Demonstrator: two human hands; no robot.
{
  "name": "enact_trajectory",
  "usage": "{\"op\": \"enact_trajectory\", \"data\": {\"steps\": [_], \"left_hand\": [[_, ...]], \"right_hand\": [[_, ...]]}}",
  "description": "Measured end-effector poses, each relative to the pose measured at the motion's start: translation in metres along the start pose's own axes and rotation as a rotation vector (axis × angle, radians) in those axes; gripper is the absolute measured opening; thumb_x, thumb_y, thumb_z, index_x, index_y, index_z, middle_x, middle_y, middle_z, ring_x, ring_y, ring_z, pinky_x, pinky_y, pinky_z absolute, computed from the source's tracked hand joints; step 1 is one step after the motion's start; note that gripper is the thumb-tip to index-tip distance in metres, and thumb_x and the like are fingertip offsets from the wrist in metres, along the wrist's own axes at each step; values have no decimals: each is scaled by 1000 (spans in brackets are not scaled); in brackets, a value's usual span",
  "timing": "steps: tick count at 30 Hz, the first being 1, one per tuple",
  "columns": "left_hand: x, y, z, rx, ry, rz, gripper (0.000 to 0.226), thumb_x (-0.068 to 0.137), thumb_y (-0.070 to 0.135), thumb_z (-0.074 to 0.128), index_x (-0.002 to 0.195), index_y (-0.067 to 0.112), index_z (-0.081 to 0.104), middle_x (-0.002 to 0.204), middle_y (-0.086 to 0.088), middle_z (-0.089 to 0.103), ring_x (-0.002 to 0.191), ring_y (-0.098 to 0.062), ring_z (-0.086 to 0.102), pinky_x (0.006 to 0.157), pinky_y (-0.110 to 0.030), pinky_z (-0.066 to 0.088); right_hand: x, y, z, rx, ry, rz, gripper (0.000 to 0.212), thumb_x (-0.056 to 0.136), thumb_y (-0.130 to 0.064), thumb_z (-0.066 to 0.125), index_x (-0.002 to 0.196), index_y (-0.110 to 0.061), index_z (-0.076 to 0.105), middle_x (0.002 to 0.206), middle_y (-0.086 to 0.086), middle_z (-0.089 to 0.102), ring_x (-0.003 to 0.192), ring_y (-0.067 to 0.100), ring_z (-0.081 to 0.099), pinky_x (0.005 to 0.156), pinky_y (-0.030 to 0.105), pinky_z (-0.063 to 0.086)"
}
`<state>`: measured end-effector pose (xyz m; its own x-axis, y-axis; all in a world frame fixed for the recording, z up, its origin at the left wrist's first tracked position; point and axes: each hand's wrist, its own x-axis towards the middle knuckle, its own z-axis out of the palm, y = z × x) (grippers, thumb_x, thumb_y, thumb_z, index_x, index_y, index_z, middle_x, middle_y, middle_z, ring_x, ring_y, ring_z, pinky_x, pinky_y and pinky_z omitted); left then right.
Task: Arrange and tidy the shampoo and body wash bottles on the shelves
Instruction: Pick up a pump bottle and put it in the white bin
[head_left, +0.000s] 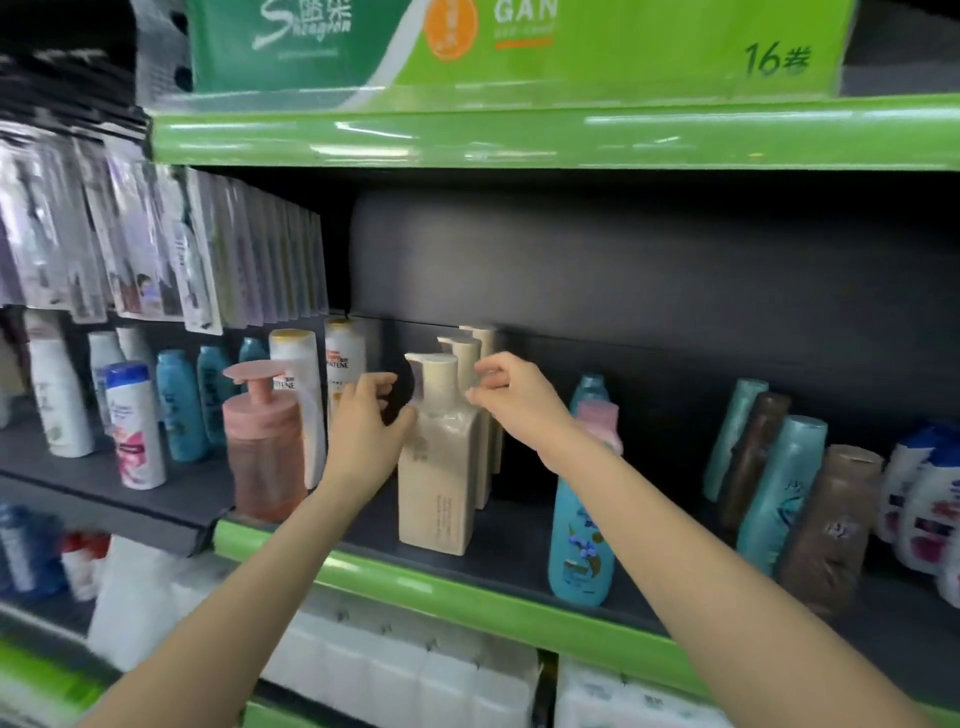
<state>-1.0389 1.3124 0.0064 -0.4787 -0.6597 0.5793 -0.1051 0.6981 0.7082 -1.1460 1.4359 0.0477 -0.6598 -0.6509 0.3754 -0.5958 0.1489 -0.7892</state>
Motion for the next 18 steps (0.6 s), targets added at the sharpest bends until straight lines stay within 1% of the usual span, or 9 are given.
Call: {"op": "enact_trajectory", "data": {"steps": [2,6,8,9,10,12,14,16,18], "left_hand": [[7,-16,-3,4,-131,23,50,89,24,61,134,11,45,133,-6,51,118,-17,51,89,-20,35],[20,-41,-8,-167,-435,58,68,82,26,69,140,15,35,126,4,53,114,-12,53,91,-23,41],[22,-49,-10,-209,-547,64,79,79,27,73,143,18,28,120,9,50,111,-9,51,93,-26,44],[23,-53,-11,-215,-590,76,78,78,27,74,142,20,28,120,9,51,109,-9,52,91,-25,45],[23,-58,-11,-218,-627,91,74,79,26,74,140,21,32,121,8,53,108,-9,54,88,-22,45],[24,-64,-12,-231,-675,109,63,82,23,71,135,22,38,121,5,57,104,-10,57,80,-15,44],[24,-67,-13,-252,-693,120,57,83,22,69,133,21,41,119,5,58,105,-11,58,80,-14,43],[21,-66,-16,-279,-707,127,59,82,23,70,133,20,40,115,9,56,105,-11,58,81,-15,43],[16,-66,-19,-309,-710,132,65,80,24,73,134,21,37,113,12,54,101,-8,56,79,-14,43]], "right_hand": [[-4,2,16,-44,-1,33,48,88,-19,64,133,-14,48,123,3,55,113,16,53,88,23,39],[-10,9,38,-50,15,89,49,88,-22,65,134,-16,47,128,1,55,114,16,52,95,30,44],[-15,14,43,-12,55,120,51,87,-19,66,134,-18,45,122,-4,55,110,12,52,89,25,43],[-18,15,46,28,68,136,52,87,-18,67,134,-20,45,119,-4,56,107,11,53,85,23,44],[-20,17,50,78,82,150,53,85,-17,69,132,-22,45,116,-3,58,105,12,55,83,23,47],[-22,18,55,149,129,180,48,82,-15,71,124,-26,50,111,2,60,105,17,58,84,34,54],[-25,15,61,172,192,202,42,80,-12,73,114,-27,53,104,4,59,102,20,59,83,42,56],[-29,11,65,168,247,212,41,79,-12,75,112,-25,54,98,2,60,99,21,59,80,44,57],[-33,6,68,181,273,215,43,78,-13,75,115,-23,55,96,1,60,97,21,60,75,40,56]]}}
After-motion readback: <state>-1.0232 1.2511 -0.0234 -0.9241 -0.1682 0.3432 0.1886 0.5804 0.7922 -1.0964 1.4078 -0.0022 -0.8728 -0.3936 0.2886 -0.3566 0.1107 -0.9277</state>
